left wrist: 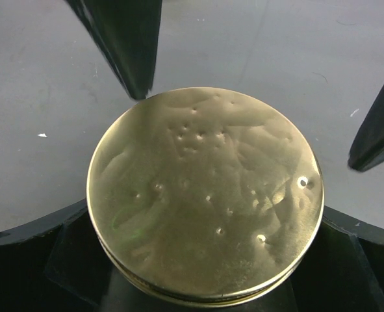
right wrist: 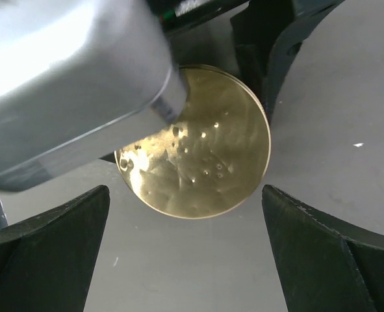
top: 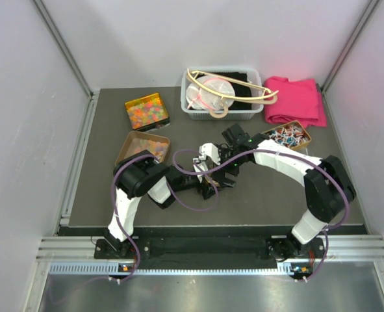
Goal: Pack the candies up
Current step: Screw the bottle lid onto the packing bottle.
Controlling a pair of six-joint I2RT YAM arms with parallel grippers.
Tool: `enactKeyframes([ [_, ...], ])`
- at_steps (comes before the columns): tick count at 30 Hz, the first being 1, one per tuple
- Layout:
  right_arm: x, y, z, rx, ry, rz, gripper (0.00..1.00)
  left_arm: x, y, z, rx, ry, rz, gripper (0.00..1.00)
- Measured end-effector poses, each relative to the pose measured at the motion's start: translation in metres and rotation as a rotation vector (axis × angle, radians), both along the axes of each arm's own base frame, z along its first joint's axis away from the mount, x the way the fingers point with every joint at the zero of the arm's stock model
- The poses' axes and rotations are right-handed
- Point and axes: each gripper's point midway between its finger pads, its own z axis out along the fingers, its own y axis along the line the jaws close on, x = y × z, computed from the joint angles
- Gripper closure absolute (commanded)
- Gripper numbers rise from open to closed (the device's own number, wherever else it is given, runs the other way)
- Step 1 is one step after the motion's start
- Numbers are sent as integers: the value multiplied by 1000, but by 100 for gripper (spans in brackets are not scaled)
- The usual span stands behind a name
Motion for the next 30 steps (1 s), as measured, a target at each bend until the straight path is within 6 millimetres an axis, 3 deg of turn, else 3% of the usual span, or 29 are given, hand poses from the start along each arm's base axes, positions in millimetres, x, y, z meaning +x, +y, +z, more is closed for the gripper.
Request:
enactKeyframes([
  [8,2,3,-4,3,4,4,1,0,0,0,-1,1,-2,1],
  [18,7,10,0,33,-9,1,1,0,-1,0,-5,3,-17,22],
  [30,11,15,-4,44,-1,-19,7,-1,-1,1,-10,10,-33,26],
])
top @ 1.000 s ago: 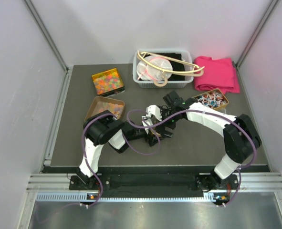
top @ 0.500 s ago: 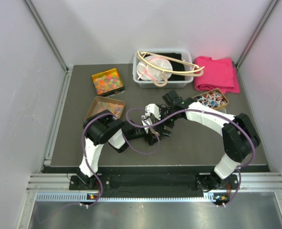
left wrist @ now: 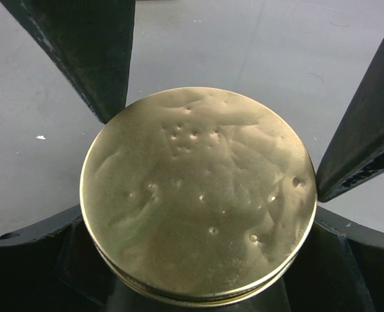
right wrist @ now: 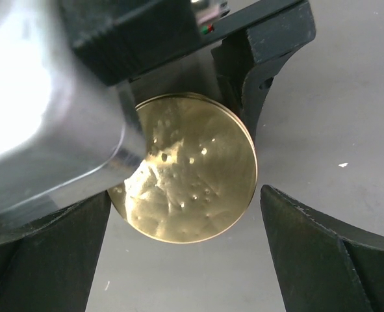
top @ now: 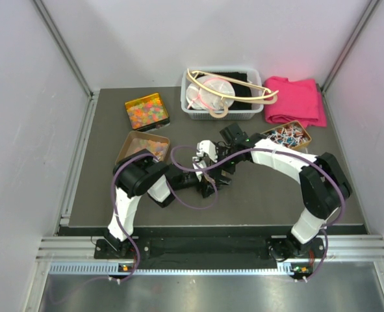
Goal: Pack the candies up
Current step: Screw the bottle lid onto the packing bottle.
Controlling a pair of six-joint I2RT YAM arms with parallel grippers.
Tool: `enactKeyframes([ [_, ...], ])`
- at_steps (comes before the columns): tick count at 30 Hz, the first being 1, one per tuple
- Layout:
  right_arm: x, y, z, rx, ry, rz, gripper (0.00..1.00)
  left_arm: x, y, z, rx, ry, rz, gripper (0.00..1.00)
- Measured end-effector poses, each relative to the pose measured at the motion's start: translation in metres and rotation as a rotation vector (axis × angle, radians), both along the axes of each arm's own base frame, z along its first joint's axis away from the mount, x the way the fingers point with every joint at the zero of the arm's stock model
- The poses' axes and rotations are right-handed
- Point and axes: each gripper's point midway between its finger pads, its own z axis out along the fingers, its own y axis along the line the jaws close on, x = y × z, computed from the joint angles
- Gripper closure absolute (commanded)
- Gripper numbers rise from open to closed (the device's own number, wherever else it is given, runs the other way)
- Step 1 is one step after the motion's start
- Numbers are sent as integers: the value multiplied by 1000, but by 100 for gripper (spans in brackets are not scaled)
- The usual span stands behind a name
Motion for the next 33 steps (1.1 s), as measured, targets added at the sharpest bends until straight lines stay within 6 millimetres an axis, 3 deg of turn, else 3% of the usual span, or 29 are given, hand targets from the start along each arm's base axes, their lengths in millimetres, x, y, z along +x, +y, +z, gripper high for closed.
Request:
enactKeyframes([
  [12,0,2,0,10,33,-61,24,1,1,1,-9,23,0,27],
  [20,0,3,0,33,58,-153,25,1,1,1,-13,30,-1,27],
  [24,-1,2,-1,48,66,-207,32,1,1,1,-14,28,-1,27],
  [33,0,4,2,52,95,-331,31,3,3,1,-25,45,2,28],
])
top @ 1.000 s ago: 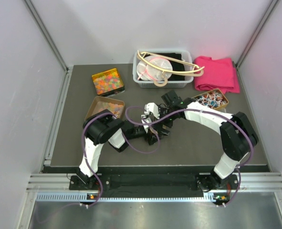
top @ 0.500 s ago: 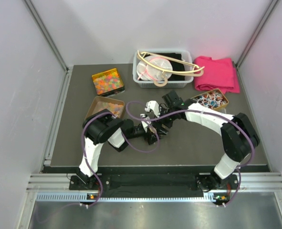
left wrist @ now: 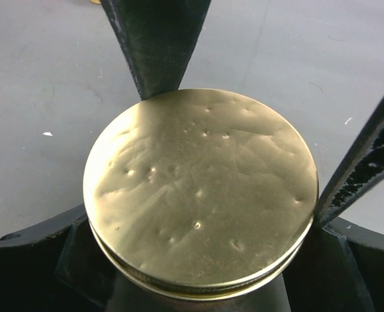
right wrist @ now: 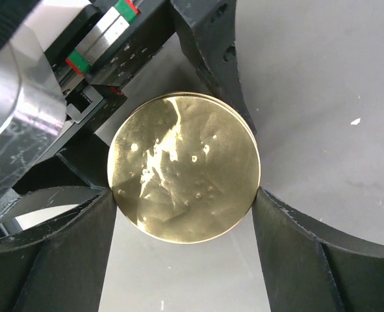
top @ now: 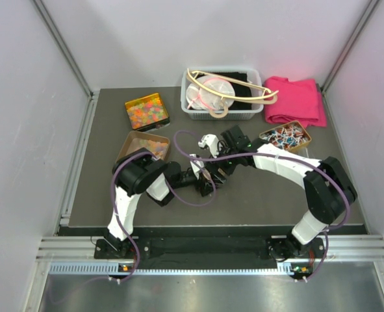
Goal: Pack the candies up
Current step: Screw the bottle lid onto the packing bottle.
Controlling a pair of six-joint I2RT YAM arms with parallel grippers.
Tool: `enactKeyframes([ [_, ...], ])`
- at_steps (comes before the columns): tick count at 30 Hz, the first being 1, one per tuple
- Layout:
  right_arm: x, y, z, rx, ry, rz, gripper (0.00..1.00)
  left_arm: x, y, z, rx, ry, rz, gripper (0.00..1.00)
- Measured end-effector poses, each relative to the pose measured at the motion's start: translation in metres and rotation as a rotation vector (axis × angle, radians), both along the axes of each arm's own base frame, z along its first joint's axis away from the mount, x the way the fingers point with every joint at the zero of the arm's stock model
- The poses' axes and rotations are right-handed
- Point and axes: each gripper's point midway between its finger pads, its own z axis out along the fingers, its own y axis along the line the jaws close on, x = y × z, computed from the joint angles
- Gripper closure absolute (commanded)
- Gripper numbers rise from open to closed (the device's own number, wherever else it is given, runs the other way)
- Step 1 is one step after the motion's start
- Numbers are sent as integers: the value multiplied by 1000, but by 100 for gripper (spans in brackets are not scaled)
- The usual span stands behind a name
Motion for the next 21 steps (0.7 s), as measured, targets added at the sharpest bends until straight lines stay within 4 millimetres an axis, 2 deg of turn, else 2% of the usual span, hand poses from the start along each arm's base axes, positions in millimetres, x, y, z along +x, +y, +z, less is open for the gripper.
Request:
enactKeyframes([
  [2,-1,1,1,-4,-4,-21,29,0,1,0,-3,0,-4,28],
  [8,-1,1,2,-14,0,-75,1,1,2,0,-3,-1,-2,28],
  [14,3,-2,6,-37,-47,-46,1,2,2,0,5,-21,0,29],
  [21,-8,-7,3,-55,-53,108,1,2,-1,-1,12,-33,7,29],
])
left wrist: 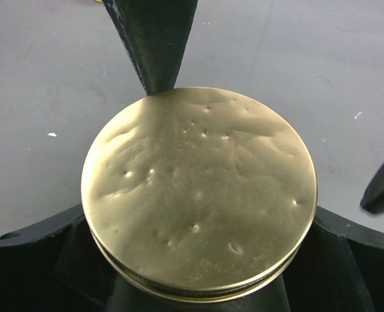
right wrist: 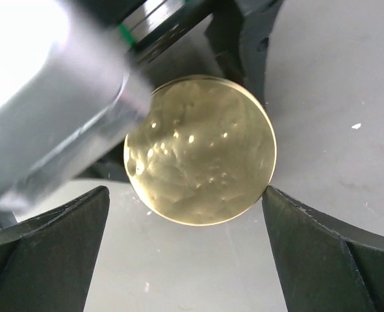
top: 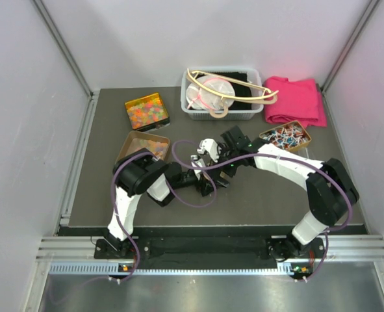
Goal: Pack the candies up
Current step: Screw the bottle lid onto the packing bottle.
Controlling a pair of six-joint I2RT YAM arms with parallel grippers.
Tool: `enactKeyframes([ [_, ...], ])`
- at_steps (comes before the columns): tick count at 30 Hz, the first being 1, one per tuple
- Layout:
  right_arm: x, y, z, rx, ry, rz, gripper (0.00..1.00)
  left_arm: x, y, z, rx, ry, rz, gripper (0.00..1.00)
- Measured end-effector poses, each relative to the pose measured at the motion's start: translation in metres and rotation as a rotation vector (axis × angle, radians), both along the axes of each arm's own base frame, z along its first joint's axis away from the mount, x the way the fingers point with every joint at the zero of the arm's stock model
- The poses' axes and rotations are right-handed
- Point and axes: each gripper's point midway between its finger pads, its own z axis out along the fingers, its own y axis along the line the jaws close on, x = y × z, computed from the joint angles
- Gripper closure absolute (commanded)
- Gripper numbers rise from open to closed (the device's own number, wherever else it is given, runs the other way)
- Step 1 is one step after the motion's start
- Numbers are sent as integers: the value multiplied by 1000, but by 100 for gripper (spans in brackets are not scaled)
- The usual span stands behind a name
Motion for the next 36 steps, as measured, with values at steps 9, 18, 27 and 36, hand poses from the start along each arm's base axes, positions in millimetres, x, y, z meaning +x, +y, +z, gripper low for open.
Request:
enactKeyframes([
  [9,-5,-23,-2,3,35,136,1,0,-1,0,1,-2,0,32],
  [18,26,-44,4,39,-78,225,1,-1,-2,0,1,-1,-10,37],
  [27,40,-41,7,121,-173,396,1,-6,-7,0,-11,7,-55,49],
  [36,30,-35,10,163,-188,506,1,-20,-13,1,-27,39,-141,50],
])
